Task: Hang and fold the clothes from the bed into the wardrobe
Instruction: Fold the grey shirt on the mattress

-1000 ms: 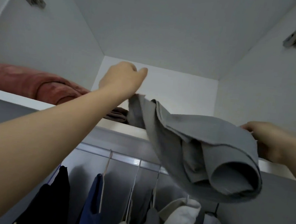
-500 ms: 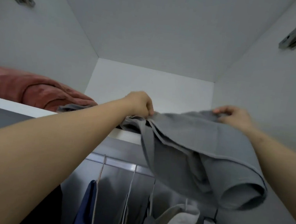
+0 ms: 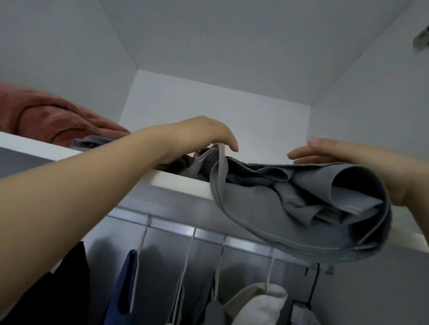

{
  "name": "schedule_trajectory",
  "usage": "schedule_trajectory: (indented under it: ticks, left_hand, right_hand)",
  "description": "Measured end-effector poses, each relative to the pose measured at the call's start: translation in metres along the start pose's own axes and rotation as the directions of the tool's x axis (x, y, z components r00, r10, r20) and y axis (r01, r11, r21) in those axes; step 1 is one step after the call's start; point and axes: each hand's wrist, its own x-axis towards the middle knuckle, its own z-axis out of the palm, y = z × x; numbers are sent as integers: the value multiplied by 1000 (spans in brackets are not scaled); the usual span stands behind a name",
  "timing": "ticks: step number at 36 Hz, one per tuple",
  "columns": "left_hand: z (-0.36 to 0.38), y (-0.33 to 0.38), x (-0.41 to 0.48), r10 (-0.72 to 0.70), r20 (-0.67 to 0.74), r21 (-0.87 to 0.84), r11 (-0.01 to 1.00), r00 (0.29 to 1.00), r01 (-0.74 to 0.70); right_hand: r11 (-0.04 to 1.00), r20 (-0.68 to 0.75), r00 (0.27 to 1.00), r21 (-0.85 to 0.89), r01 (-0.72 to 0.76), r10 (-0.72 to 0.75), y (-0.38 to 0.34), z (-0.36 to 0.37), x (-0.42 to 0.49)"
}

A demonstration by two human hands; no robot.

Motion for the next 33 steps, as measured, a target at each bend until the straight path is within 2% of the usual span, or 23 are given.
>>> schedule_trajectory:
  ticks: [2, 4, 6, 9, 11, 13, 15, 17, 20, 25, 27, 29, 30, 31, 32, 33]
  left_hand:
    - [1, 1, -11, 58, 175, -13, 998, 983, -57]
    - [3, 1, -23, 21, 364, 104, 993, 931, -63]
    - [6, 0, -29, -26, 444, 222, 972, 896, -82]
    - [5, 6, -34, -15, 391, 198, 978, 920, -68]
    - [6, 9, -32, 1, 320, 179, 982, 947, -62]
    - [7, 13, -27, 0, 245, 254, 965, 970, -64]
    - [10, 13, -18, 7, 159, 407, 911, 987, -72]
    - [17, 12, -11, -3, 121, 514, 856, 993, -60]
    - [26, 7, -7, -94, 172, 552, 833, 981, -17]
    - [12, 20, -22, -231, 259, 282, 947, 938, 155]
    - [2, 21, -20, -205, 155, 150, 972, 966, 182]
    - [-2, 20, -13, -133, -53, 100, 985, 990, 138]
    - [-2, 17, -7, -74, -135, 143, 985, 988, 93]
    - [-1, 15, -2, -14, -169, 226, 973, 986, 52]
    - [2, 15, 0, 39, -157, 307, 952, 987, 12]
    - [7, 14, 2, 42, -87, 362, 932, 995, -8]
  right_hand:
    - [989, 80, 992, -97, 107, -99, -9, 8, -27]
    - [947, 138, 985, -291, 139, -102, -17, 19, -43]
    - [884, 159, 985, -450, 129, -63, -14, 25, -50]
    - [771, 48, 989, -621, 137, -137, -10, 29, -48]
    - [772, -28, 985, -625, 114, -168, -9, 26, -40]
    - [797, -130, 971, -598, 84, -200, -11, 22, -28]
    - [796, -203, 956, -603, 49, -212, -10, 20, -14]
    - [785, -209, 961, -620, 16, -184, -6, 19, 0]
    - [808, -155, 987, -587, -50, -52, 2, 18, 8]
    - [890, -12, 994, -445, -102, 108, -4, -1, -13]
    - [933, 17, 989, -335, -134, 148, -12, -12, -23]
    - [934, -120, 988, -333, -129, 93, -18, -19, -24]
    - [928, -236, 971, -356, -113, 28, -19, -20, -20]
    - [920, -342, 938, -382, -86, -54, -19, -18, -15]
    - [904, -388, 913, -424, -60, -122, -19, -14, -8]
    - [866, -349, 926, -497, -51, -146, -18, -8, -3]
